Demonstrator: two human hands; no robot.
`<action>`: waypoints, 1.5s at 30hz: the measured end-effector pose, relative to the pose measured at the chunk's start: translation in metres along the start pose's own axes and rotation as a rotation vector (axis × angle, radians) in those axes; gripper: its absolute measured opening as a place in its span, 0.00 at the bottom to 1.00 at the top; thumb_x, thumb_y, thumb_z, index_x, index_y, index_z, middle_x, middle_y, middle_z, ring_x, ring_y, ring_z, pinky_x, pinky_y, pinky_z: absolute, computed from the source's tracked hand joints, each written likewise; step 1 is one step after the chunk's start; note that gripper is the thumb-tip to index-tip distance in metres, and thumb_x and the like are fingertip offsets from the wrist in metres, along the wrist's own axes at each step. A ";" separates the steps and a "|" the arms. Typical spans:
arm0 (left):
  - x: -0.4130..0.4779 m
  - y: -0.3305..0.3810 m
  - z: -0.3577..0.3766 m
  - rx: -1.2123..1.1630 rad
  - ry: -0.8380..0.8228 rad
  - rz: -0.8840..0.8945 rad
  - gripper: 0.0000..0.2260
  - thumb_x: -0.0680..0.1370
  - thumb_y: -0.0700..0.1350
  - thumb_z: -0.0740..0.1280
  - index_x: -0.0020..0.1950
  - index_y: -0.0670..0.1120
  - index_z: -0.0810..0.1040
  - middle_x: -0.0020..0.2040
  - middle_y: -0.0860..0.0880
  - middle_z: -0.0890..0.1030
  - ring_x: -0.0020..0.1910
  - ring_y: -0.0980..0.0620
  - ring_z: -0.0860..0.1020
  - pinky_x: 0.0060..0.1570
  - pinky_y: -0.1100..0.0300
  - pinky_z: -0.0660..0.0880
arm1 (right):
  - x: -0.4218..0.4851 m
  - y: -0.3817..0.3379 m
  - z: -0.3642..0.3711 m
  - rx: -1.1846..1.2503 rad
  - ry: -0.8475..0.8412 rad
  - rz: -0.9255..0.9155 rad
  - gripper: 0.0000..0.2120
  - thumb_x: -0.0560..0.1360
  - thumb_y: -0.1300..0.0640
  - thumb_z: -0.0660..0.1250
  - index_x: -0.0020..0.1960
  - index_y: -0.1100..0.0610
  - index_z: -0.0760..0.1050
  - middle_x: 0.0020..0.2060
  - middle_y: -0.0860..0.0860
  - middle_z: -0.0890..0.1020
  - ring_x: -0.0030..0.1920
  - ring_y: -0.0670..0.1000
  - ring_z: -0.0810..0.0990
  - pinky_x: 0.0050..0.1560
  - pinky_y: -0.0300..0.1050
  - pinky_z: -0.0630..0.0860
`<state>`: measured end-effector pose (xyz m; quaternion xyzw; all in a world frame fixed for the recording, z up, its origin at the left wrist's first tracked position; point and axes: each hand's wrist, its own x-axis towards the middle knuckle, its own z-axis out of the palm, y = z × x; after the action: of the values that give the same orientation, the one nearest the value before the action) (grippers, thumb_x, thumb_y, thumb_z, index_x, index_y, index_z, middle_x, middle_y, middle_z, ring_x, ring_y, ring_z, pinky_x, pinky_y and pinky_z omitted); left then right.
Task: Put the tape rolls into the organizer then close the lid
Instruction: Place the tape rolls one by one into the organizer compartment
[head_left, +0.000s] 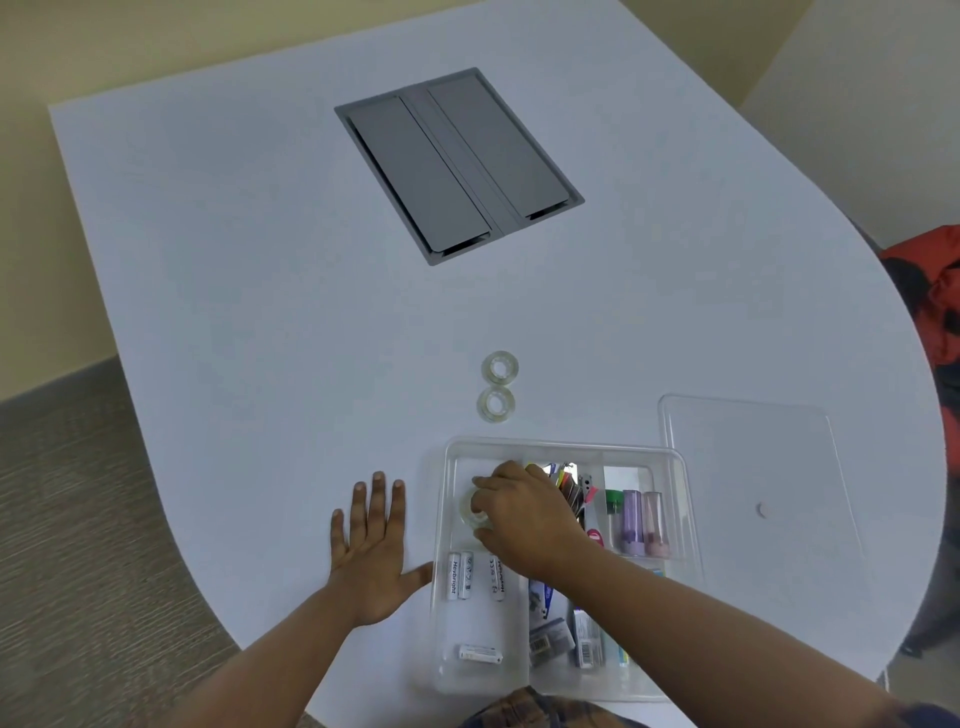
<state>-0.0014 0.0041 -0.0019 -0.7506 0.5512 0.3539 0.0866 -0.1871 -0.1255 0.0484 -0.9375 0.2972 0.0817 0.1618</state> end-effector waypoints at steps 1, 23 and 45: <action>0.000 0.000 0.000 -0.002 0.002 0.000 0.49 0.72 0.72 0.54 0.70 0.50 0.21 0.69 0.49 0.18 0.67 0.48 0.19 0.69 0.42 0.27 | -0.002 0.001 -0.002 0.040 0.015 0.002 0.12 0.73 0.50 0.68 0.53 0.54 0.81 0.62 0.51 0.81 0.62 0.54 0.74 0.59 0.53 0.69; 0.011 0.083 -0.097 -0.555 0.630 0.276 0.16 0.78 0.56 0.63 0.62 0.49 0.76 0.58 0.55 0.78 0.57 0.61 0.75 0.57 0.66 0.70 | -0.057 0.079 0.022 0.074 0.271 0.312 0.35 0.80 0.37 0.51 0.80 0.53 0.48 0.80 0.50 0.51 0.79 0.50 0.45 0.77 0.53 0.46; 0.120 0.146 -0.117 0.156 0.356 -0.062 0.22 0.72 0.59 0.70 0.58 0.47 0.73 0.54 0.46 0.75 0.52 0.45 0.76 0.41 0.54 0.68 | -0.057 0.080 0.021 0.135 0.314 0.298 0.32 0.80 0.44 0.58 0.79 0.53 0.52 0.79 0.50 0.54 0.79 0.49 0.46 0.77 0.52 0.47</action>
<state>-0.0630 -0.2044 0.0468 -0.8090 0.5602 0.1689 0.0568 -0.2816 -0.1493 0.0225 -0.8715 0.4586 -0.0621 0.1624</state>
